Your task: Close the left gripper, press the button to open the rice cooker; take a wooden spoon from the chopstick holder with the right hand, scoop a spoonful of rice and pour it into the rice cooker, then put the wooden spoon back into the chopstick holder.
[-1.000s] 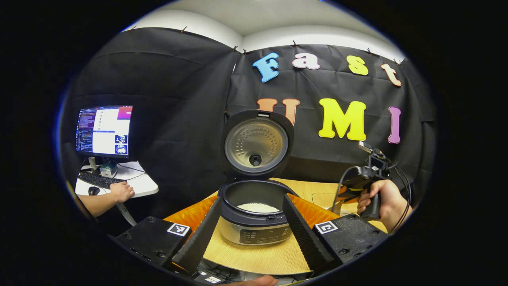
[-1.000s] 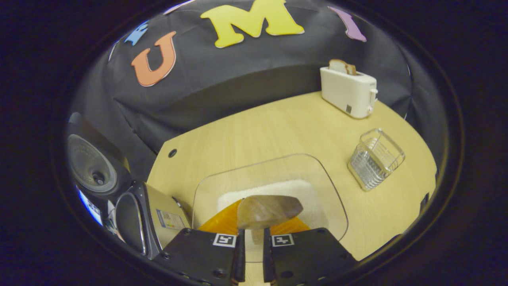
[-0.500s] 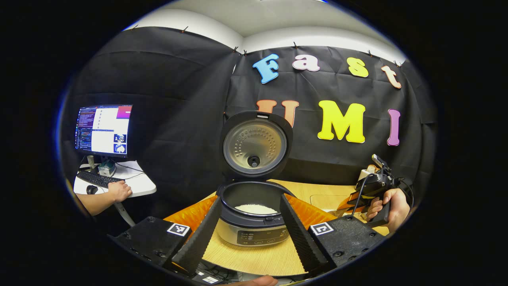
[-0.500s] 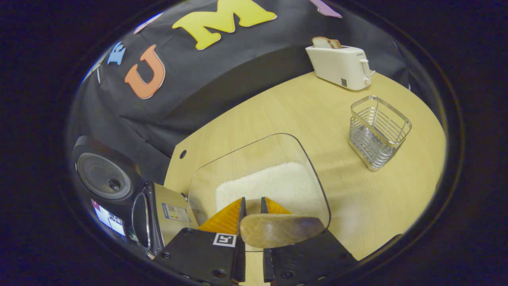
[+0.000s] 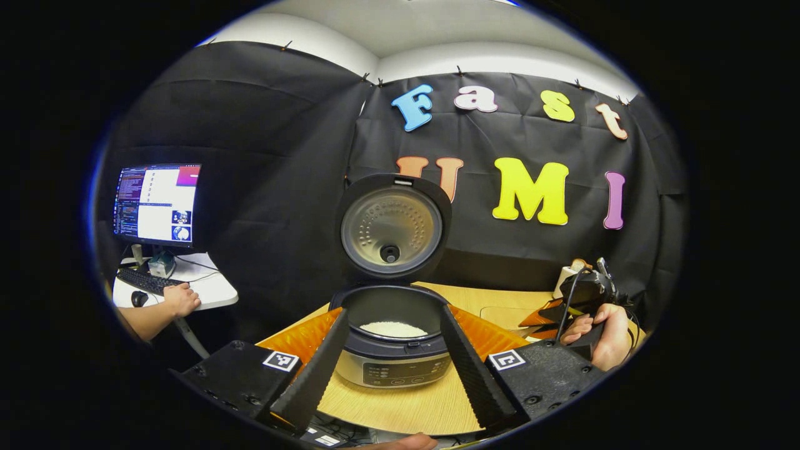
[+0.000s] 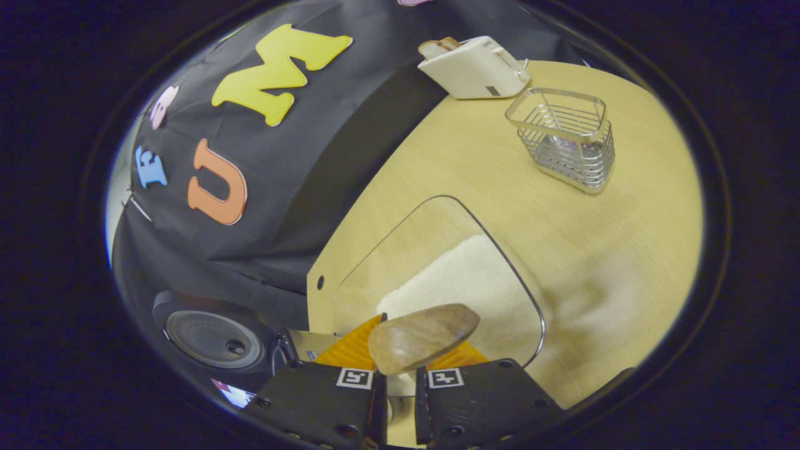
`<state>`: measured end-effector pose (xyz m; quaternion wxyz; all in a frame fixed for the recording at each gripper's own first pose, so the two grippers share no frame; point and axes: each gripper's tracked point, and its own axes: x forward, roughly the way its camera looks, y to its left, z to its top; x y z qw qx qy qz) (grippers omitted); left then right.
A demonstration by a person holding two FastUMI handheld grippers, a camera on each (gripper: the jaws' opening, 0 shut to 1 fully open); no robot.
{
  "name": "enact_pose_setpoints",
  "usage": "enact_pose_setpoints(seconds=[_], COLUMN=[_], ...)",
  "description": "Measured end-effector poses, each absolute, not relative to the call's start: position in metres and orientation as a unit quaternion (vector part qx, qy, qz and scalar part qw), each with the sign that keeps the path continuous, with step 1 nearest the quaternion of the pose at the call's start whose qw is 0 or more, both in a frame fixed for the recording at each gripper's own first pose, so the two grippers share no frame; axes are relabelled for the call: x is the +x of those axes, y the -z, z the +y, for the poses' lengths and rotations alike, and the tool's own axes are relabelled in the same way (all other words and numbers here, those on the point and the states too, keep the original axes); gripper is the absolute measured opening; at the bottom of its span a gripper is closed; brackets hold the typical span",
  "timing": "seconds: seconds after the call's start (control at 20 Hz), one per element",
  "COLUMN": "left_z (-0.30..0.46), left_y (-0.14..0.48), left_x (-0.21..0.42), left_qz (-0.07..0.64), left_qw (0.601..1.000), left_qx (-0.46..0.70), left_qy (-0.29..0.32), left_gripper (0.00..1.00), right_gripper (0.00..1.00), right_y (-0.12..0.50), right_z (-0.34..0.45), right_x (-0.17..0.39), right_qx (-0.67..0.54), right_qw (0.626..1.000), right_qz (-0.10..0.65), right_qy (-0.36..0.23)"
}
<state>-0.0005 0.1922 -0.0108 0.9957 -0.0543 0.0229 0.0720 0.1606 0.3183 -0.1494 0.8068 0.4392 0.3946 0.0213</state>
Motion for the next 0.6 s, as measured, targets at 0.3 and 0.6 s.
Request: enact_pose_setpoints(seconds=[0.3, 0.6], left_z=[0.1914, 0.1876], left_y=[0.0104, 0.0130], left_x=[0.0004, 0.0030], left_qz=[0.022, 0.026], left_qw=[0.996, 0.996], left_qx=[-0.058, -0.054], left_qy=[-0.071, -0.067], left_gripper=[0.94, 0.94], right_gripper=[0.18, 0.17], right_y=[0.1474, 0.1417], right_z=[0.3218, 0.3124], right_x=[0.1601, 0.1639], right_qx=[0.490, 0.576], right_qw=[0.769, 0.713], right_qz=[0.409, 0.398], right_qy=[-0.043, -0.036])
